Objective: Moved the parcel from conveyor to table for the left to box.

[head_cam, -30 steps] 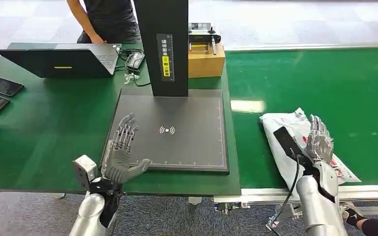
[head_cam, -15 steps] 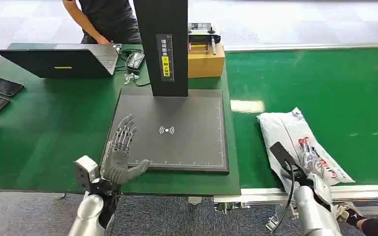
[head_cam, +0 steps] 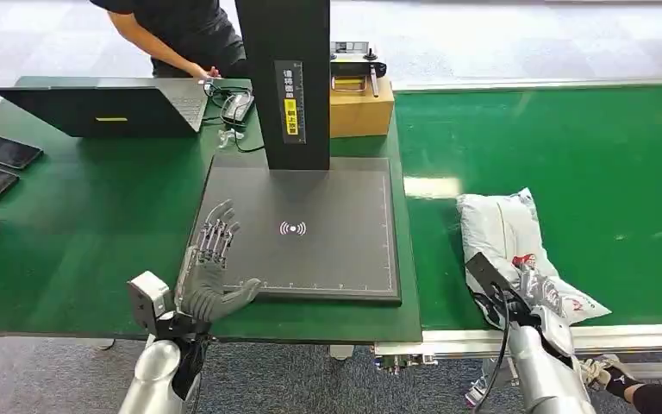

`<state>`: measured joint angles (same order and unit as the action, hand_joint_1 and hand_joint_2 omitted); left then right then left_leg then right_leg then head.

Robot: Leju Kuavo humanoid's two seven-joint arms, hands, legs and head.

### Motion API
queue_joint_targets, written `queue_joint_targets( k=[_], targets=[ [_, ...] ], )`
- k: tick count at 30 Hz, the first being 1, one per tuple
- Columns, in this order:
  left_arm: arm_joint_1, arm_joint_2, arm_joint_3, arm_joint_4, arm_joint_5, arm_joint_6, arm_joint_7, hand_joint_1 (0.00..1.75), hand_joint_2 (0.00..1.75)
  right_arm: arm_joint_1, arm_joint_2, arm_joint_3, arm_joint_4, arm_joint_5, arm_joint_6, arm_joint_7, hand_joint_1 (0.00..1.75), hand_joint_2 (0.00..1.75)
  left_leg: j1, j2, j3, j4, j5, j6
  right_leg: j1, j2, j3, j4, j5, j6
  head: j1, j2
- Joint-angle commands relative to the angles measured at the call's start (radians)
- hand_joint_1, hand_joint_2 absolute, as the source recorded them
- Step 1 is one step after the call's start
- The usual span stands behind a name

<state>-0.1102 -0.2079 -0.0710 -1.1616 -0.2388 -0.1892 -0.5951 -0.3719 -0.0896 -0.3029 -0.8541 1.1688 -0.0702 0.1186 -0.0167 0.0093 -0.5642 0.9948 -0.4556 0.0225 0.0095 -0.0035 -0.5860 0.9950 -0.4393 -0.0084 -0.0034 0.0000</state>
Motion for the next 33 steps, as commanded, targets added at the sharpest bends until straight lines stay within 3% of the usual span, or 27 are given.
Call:
queue_joint_targets(
  k=[1,11,14,15,17,22,33],
  targets=[
    [-0.022,0.007,-0.004,0.032,0.012,-0.016,0.008,0.00,1.75,0.031,0.028,0.049,0.055,-0.009,0.030,0.009,1.75,1.75,0.002,-0.002,0.005,-0.004,0.001,-0.005,0.001,-0.001,0.005,-0.004,0.001,0.002,0.000,0.000],
    [-0.030,0.008,-0.016,0.042,0.016,-0.004,0.006,0.00,1.75,0.013,0.043,0.105,0.074,-0.048,0.018,-0.046,1.75,1.75,0.002,-0.002,0.007,-0.004,0.002,-0.004,0.001,-0.001,0.007,-0.004,0.001,0.002,0.000,0.000],
    [-0.016,0.004,-0.015,0.017,0.019,0.001,0.007,0.00,1.75,0.018,0.060,0.118,0.031,-0.065,-0.068,-0.064,1.75,1.75,0.001,0.000,0.006,-0.001,0.000,-0.002,0.001,0.001,0.006,-0.002,0.000,0.001,0.000,0.000],
    [-0.009,-0.001,-0.010,0.005,0.021,0.001,0.009,0.00,1.75,0.029,0.061,0.141,-0.007,0.001,-0.171,-0.028,1.75,1.75,0.002,0.000,0.006,-0.002,0.000,-0.003,0.001,0.001,0.007,-0.003,0.001,0.001,0.000,0.000],
    [-0.004,-0.004,-0.008,-0.007,0.022,-0.001,0.012,0.00,1.75,0.034,0.078,0.146,-0.053,0.008,-0.187,-0.025,1.75,1.75,0.001,0.001,0.006,-0.001,0.000,-0.003,0.001,0.002,0.006,-0.002,0.000,0.001,0.000,0.000],
    [-0.014,-0.011,-0.011,-0.008,0.020,-0.005,0.017,0.00,1.75,0.145,0.124,0.156,-0.346,0.004,-0.381,-0.138,1.75,1.75,0.001,-0.001,0.004,-0.001,0.000,-0.004,0.000,0.000,0.004,-0.001,-0.001,0.001,0.000,0.000],
    [-0.034,-0.007,-0.018,0.010,0.027,-0.009,0.013,0.00,1.75,0.220,0.145,0.167,-0.573,-0.041,-0.542,-0.267,1.75,1.75,0.001,-0.001,-0.002,0.000,0.000,-0.002,0.000,-0.001,-0.002,0.000,-0.001,0.001,-0.001,0.000]
  ],
)
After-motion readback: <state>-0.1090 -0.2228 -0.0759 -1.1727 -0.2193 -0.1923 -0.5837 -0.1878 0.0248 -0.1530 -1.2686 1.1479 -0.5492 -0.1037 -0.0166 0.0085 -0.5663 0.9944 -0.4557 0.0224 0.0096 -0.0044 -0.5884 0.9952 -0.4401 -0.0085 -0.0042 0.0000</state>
